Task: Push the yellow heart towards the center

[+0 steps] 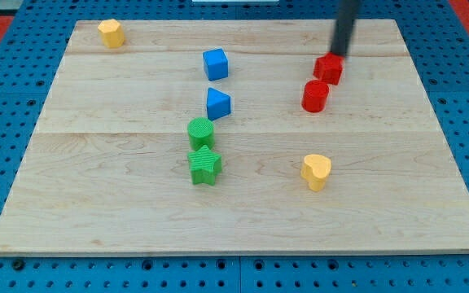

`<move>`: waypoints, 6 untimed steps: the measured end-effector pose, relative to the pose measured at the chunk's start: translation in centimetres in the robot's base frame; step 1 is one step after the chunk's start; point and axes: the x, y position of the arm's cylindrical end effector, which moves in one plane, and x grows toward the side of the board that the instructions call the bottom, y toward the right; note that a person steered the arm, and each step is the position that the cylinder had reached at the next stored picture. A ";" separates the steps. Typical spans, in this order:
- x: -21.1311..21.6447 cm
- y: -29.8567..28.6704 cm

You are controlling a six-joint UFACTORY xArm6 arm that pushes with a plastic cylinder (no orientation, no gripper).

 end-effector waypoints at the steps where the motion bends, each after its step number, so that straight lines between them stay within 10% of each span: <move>1: 9.9 3.5; 2: 20.6 2.4; 3: 22.5 -3.9; 6: 19.1 -13.9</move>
